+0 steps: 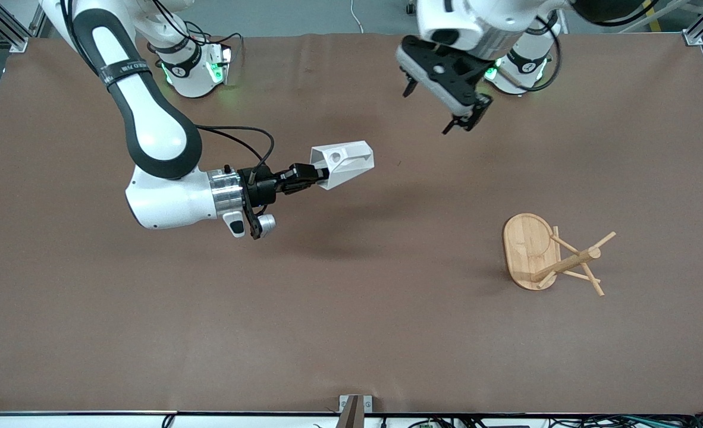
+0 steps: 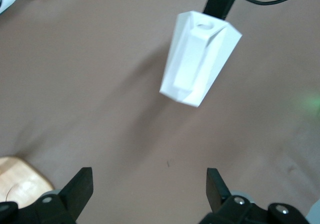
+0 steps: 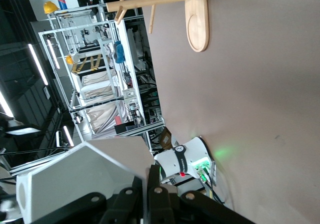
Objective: Hang cup on rack
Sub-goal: 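Grasp the cup with the left gripper from the right gripper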
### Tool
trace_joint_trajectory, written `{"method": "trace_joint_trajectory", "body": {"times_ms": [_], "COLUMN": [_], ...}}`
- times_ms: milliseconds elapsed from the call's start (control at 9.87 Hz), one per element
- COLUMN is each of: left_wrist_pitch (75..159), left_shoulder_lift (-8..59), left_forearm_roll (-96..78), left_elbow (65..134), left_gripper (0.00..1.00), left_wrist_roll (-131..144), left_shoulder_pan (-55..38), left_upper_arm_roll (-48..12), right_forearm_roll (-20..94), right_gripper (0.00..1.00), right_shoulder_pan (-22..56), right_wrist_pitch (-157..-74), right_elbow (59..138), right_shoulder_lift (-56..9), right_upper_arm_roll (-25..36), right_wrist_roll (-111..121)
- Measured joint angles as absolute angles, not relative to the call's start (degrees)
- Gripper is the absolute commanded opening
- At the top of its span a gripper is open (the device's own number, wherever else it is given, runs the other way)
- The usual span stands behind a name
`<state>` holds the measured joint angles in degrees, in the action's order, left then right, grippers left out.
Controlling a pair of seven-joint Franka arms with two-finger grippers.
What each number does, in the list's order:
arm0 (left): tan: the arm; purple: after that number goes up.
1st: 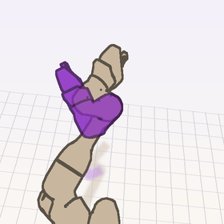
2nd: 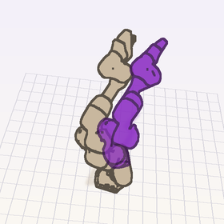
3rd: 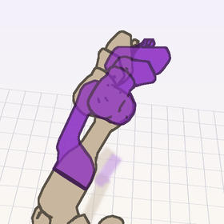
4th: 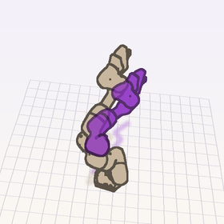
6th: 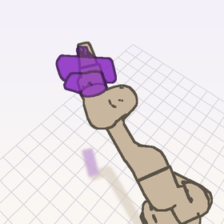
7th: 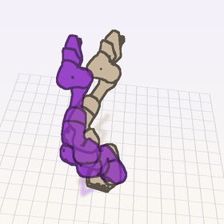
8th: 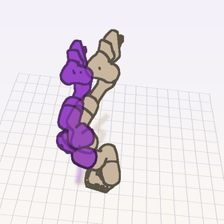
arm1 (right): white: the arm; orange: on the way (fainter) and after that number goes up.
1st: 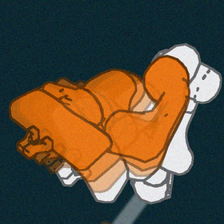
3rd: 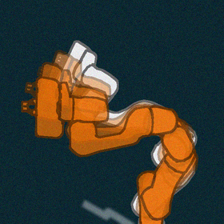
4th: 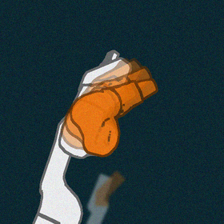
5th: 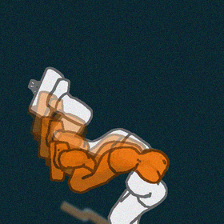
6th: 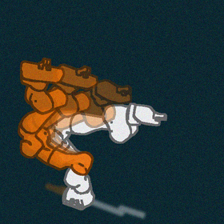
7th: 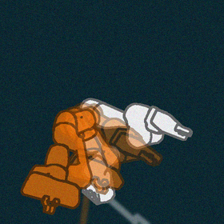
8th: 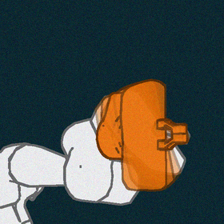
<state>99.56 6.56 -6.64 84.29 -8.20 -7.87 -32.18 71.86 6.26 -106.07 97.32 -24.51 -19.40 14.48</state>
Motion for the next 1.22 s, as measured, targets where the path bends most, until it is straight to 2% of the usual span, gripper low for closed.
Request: {"method": "trace_joint_trajectory", "body": {"times_ms": [405,709,1014,1216], "left_wrist_pitch": [108.3,114.6,121.7,122.8], "left_shoulder_lift": [9.2,10.4,15.2,16.6], "left_forearm_roll": [-5.2,-5.2,-4.8,-2.9], "left_elbow": [88.9,89.7,90.0,89.9], "left_gripper": [1.00,1.00,1.00,1.00], "left_wrist_roll": [-9.5,-10.1,-10.2,-10.2], "left_shoulder_pan": [-11.3,-11.5,-14.0,-14.9], "left_upper_arm_roll": [-33.0,-33.1,-33.1,-33.1], "right_forearm_roll": [72.4,72.5,72.6,72.6], "right_gripper": [0.01,0.01,0.01,0.01], "right_shoulder_pan": [6.3,6.2,6.2,6.2], "right_wrist_pitch": [-106.1,-106.1,-106.1,-106.1], "right_elbow": [97.3,97.2,97.2,97.2], "right_shoulder_lift": [-24.5,-24.4,-24.4,-24.4], "right_upper_arm_roll": [-19.6,-19.6,-19.6,-19.6], "right_wrist_roll": [14.5,14.5,14.5,14.6]}}
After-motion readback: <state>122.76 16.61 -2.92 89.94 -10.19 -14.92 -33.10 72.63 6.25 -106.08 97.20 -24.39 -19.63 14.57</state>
